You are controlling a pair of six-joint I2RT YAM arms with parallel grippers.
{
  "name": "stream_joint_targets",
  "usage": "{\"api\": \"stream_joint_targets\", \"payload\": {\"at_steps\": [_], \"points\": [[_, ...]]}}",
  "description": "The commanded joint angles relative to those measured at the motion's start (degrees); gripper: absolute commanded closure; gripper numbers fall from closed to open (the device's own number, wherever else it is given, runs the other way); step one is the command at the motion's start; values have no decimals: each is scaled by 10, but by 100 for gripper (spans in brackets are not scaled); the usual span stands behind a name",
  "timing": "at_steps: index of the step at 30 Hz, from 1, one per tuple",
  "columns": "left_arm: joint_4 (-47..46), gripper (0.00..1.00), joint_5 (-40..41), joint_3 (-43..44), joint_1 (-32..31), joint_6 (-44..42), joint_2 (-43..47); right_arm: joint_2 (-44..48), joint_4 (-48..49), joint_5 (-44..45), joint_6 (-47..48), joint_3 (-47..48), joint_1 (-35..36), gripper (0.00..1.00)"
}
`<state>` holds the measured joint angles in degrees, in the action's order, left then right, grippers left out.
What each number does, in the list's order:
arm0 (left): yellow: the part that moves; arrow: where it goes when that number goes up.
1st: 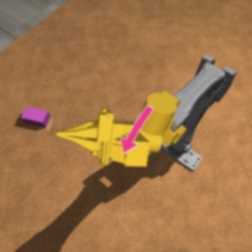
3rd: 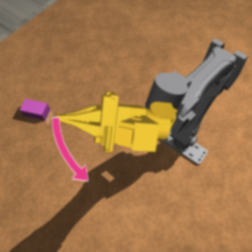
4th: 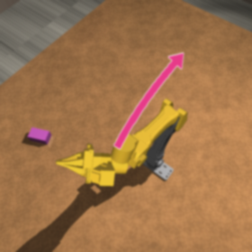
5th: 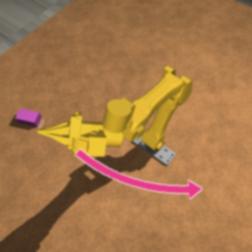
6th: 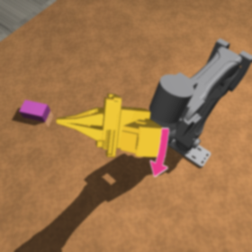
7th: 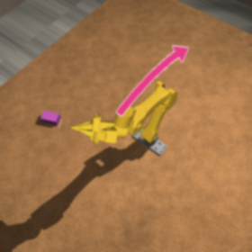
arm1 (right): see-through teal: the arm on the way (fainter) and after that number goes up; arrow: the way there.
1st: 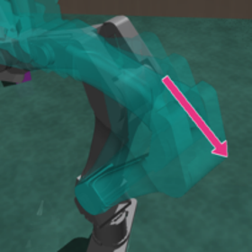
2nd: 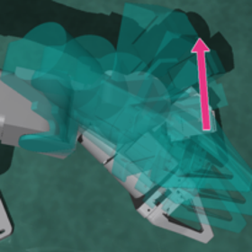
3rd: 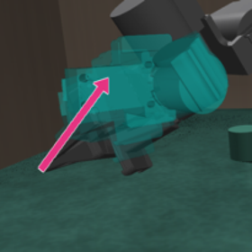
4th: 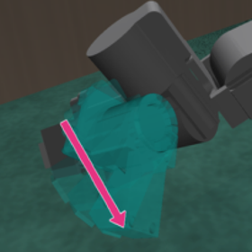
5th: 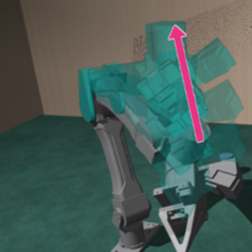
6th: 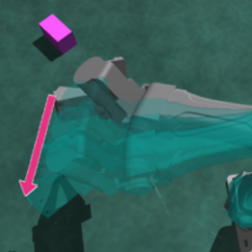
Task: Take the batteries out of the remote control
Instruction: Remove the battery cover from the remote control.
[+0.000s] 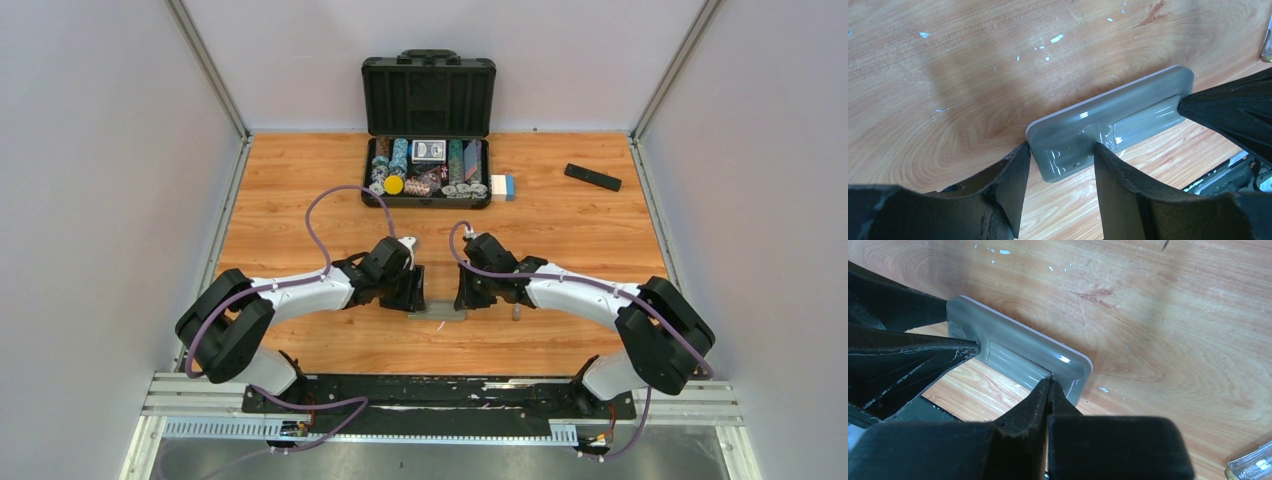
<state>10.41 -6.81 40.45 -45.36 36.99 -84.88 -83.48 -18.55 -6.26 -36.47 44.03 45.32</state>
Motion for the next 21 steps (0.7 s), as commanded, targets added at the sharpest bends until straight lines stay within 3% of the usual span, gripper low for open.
{"api": "stream_joint_targets", "payload": {"at_steps": [1, 21], "points": [[-15, 42, 3, 6, -4, -2, 4, 17, 69, -39, -23, 13, 10, 100], [-3, 40, 21, 1, -4, 1, 21, 44, 22, 30, -24, 16, 9, 100]]}}
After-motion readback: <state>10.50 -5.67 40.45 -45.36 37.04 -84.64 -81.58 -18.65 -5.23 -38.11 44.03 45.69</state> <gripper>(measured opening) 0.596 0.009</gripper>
